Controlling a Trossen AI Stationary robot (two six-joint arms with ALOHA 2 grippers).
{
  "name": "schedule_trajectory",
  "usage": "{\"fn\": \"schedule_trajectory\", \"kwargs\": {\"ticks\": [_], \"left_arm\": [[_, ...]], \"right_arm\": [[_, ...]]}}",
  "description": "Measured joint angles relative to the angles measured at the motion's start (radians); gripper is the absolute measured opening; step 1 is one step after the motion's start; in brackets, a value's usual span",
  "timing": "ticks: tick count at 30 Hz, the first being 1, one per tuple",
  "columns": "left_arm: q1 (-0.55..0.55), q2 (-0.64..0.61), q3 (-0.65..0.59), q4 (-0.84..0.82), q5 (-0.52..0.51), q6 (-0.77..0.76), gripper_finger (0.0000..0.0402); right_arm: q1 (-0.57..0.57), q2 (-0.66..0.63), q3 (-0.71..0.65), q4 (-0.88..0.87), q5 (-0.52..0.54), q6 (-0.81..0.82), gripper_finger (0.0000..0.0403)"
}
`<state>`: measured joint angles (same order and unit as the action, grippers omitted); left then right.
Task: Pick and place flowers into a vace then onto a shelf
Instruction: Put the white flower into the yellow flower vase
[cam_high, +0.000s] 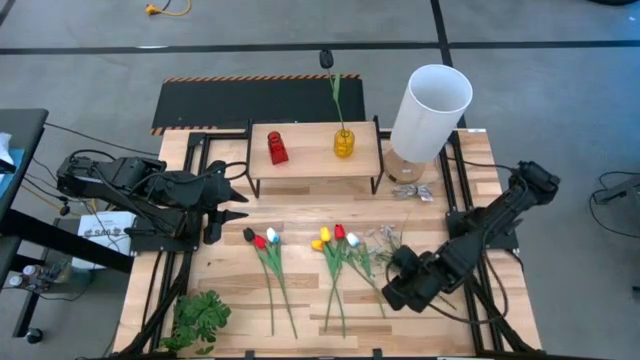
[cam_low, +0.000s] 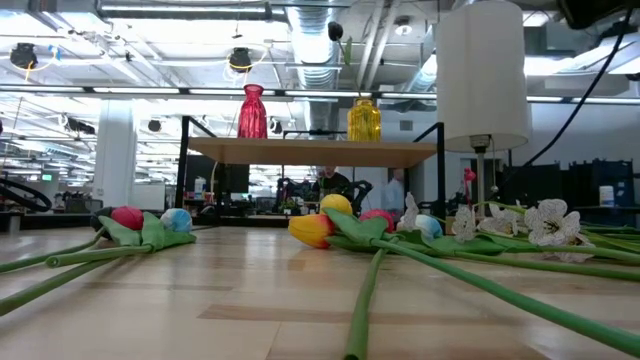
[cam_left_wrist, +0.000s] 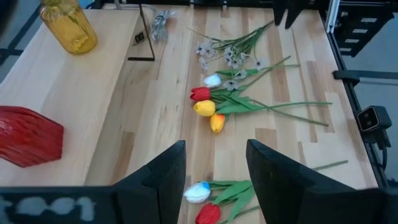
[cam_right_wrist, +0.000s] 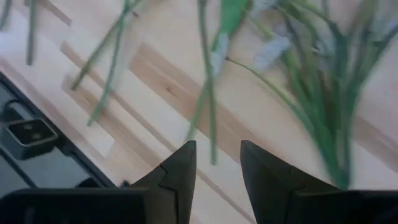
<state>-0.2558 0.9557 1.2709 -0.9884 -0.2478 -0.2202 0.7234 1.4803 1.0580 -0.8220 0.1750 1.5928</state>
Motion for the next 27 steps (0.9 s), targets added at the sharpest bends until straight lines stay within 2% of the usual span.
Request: {"fn": "schedule_trajectory", "kwargs": {"ticks": [8,12,21,27], "left_arm": [[0.000,0.037,0.000,0.045,-0.002,-0.247,0.0158],[0.000,0.083,0.000,0.070,0.020,-0.310,0.0158],[0.000,0.212,0.000,0.068,0.145,-0.290,0.0158],[0.000,0.277,0.000,0.075,0.184,-0.288,0.0158]], "right_arm": [[-0.039,0.159,0.005,0.138,-0.023,-0.028,0.0117],[-0.056,0.223,0.020,0.164,-0.026,-0.030,0.0117],[-0.104,0.310,0.026,0.187,-0.042,-0.031,0.0117],[-0.119,0.326,0.026,0.192,-0.041,-0.031,0.0117]]}}
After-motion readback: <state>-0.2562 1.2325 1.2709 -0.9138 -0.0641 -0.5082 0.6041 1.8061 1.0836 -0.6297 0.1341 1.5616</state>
